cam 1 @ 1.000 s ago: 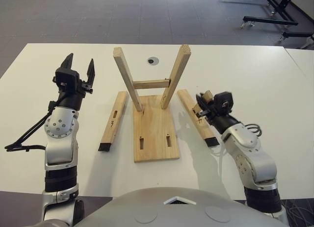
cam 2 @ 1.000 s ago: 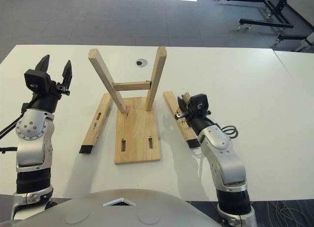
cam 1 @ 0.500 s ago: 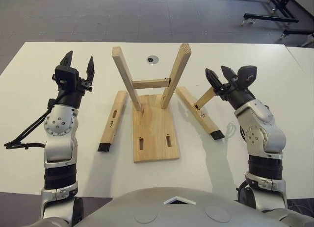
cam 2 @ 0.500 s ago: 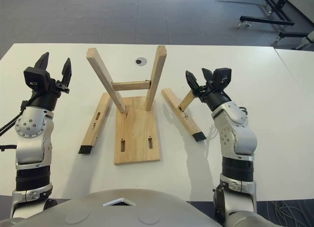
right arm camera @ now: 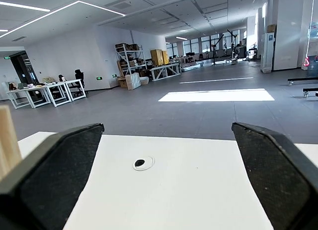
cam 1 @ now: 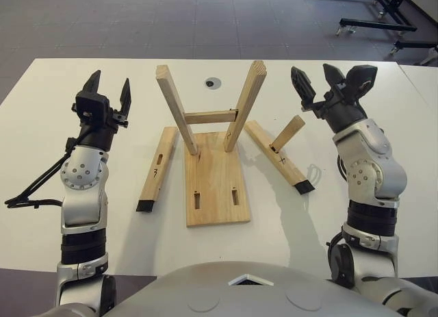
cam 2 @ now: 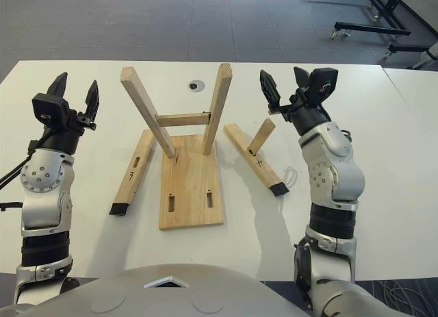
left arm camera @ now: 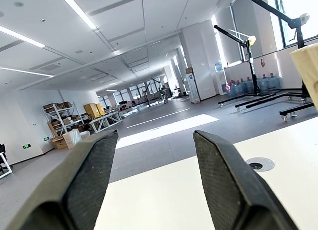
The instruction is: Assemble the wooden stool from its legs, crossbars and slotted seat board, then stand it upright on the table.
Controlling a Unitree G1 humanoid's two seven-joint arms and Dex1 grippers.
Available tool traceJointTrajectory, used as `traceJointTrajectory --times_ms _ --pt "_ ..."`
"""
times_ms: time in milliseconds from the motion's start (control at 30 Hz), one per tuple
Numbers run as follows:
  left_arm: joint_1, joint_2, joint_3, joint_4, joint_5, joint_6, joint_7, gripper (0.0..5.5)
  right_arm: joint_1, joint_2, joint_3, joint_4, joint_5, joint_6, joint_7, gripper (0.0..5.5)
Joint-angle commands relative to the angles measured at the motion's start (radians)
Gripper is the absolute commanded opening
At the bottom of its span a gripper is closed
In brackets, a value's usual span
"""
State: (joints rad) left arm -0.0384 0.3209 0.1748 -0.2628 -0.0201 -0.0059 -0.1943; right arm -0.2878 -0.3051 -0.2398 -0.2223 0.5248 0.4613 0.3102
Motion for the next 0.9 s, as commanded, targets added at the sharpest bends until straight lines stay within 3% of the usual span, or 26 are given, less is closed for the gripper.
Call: traceJointTrajectory --times_ms 33,333,533,600,900 --pt "-0.009 0.009 0.005 0.015 0.0 -0.004 -0.003 2.77 -0.045 -0.01 -0.014 -0.009 0.021 0.011 0.001 4.75" --pt "-0.009 0.008 0.002 0.015 0.003 -0.004 -0.002 2.77 -0.111 -0.003 -0.009 -0.073 0.089 0.063 -0.026 4.75" --pt "-0.018 0.0 -0.021 0.022 0.001 -0.003 -0.008 2.77 0.011 0.021 0.212 0.175 -0.179 -0.008 -0.05 4.75" --pt "-0.017 0.005 -0.018 0.022 -0.003 -0.002 -0.011 2.77 0.034 0.036 0.237 0.181 -0.207 -0.015 -0.057 4.75" --pt "-0.003 -0.007 -0.02 0.018 0.002 -0.005 0.006 2.77 -0.041 0.059 0.16 0.168 -0.182 -0.058 -0.072 4.75"
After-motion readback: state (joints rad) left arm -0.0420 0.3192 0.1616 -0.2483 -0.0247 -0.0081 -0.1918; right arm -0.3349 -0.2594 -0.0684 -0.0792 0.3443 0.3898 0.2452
